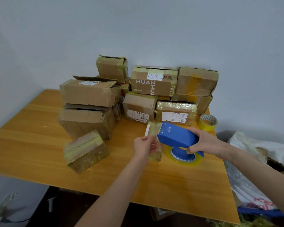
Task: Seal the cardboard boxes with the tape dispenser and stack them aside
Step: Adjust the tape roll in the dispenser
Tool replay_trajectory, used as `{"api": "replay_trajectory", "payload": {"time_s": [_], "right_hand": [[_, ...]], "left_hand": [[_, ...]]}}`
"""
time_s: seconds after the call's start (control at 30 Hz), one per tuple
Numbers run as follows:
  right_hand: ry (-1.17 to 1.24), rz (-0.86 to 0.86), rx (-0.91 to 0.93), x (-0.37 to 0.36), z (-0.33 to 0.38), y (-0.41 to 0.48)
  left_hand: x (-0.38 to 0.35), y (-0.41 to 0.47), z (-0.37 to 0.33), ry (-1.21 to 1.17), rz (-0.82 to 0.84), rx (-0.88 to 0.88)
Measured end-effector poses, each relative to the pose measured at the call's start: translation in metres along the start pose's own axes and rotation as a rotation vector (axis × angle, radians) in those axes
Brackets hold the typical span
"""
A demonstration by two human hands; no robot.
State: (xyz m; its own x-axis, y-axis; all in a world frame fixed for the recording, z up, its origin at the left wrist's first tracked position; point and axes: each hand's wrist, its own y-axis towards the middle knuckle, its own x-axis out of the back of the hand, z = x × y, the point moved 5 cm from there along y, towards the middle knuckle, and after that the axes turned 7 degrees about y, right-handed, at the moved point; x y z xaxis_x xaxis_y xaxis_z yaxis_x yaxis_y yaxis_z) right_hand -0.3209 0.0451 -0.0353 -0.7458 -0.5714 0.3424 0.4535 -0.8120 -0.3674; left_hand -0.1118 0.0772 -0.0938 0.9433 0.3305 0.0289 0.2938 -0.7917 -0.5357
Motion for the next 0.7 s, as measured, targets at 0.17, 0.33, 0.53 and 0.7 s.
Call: {"api": "replay_trajectory", "payload": {"time_s": [0.17, 0.33, 0.53, 0.7], "right_hand": [[-0.006, 0.018, -0.014, 0.012, 0.005, -0.004], [-0.032, 0.046, -0.008, 0.01, 0.012, 0.002], [-0.078, 0.089, -0.003, 0.006, 0.011, 0.006], [-0.143, 0.095, 0.049, -0.002, 0.014, 0.01]], "left_hand": [[0.025, 0.008, -0.012, 0.253, 0.027, -0.1], [0.005, 0.001, -0.02, 0.149, 0.345, 0.009], [0.004, 0.008, -0.025, 0.229, 0.221, -0.092], [0.002, 0.013, -0.021, 0.228, 0.051, -0.106]]}}
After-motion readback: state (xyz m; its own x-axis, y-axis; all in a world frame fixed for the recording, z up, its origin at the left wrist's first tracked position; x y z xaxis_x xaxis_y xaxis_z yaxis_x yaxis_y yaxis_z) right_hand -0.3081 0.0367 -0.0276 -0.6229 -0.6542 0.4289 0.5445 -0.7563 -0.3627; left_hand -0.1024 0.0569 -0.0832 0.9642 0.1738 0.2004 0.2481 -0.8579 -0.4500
